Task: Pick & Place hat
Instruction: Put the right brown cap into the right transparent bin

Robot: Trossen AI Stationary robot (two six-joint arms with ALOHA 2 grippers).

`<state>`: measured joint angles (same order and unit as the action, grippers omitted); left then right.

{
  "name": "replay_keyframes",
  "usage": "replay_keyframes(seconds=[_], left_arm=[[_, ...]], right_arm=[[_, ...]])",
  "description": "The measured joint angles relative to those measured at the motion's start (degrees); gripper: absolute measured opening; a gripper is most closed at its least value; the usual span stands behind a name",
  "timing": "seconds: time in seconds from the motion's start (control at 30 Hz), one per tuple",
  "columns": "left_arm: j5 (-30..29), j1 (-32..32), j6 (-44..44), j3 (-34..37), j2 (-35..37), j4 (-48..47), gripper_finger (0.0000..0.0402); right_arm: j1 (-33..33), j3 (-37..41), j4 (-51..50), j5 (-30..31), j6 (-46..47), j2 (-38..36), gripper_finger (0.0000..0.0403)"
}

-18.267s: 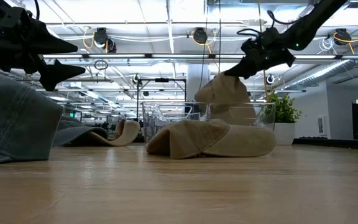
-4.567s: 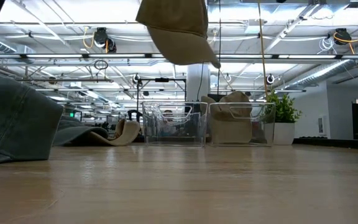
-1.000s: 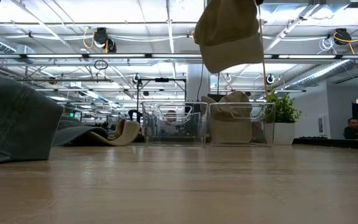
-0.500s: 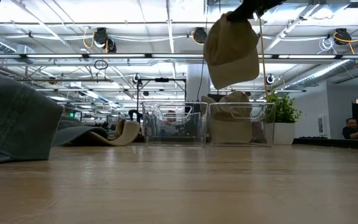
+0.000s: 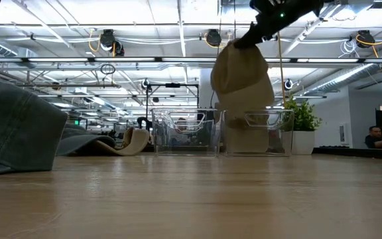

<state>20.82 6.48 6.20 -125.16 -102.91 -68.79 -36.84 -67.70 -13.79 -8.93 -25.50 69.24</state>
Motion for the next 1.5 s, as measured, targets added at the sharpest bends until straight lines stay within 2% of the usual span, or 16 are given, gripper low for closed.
replay_keyframes(seconds=[0.2, 0.47, 0.83, 1.2, 1.33, 1.5], left_arm=[[-0.22, 0.0, 0.37, 0.0, -0.02, 0.0, 0.0324], [-0.43, 0.3, 5.95, 0.0, -0.02, 0.0, 0.0324], [-0.44, 0.42, 5.56, 0.0, -0.04, -0.2, 0.0324], [-0.42, 0.42, 3.95, 0.0, -0.04, -0.24, 0.0324], [-0.42, 0.42, 3.52, 0.0, -0.04, -0.24, 0.0324], [-0.42, 0.42, 3.53, 0.0, -0.04, -0.23, 0.0324]], right_arm=[[-2.31, 4.34, 7.43, -0.13, -1.14, 1.32, 0.0], [-5.82, 11.88, 13.87, -1.85, -0.69, 1.63, 0.0], [-8.84, 20.68, 26.59, -1.85, 3.13, 1.62, 0.0], [-10.06, 26.9, 29.57, -1.6, 3.73, 3.32, 0.0001], [-9.45, 27.17, 30.97, -1.84, -0.69, 4.37, 0.0024], [-8.35, 27.17, 35.54, -1.25, -4.62, 3.68, 0.0085]])
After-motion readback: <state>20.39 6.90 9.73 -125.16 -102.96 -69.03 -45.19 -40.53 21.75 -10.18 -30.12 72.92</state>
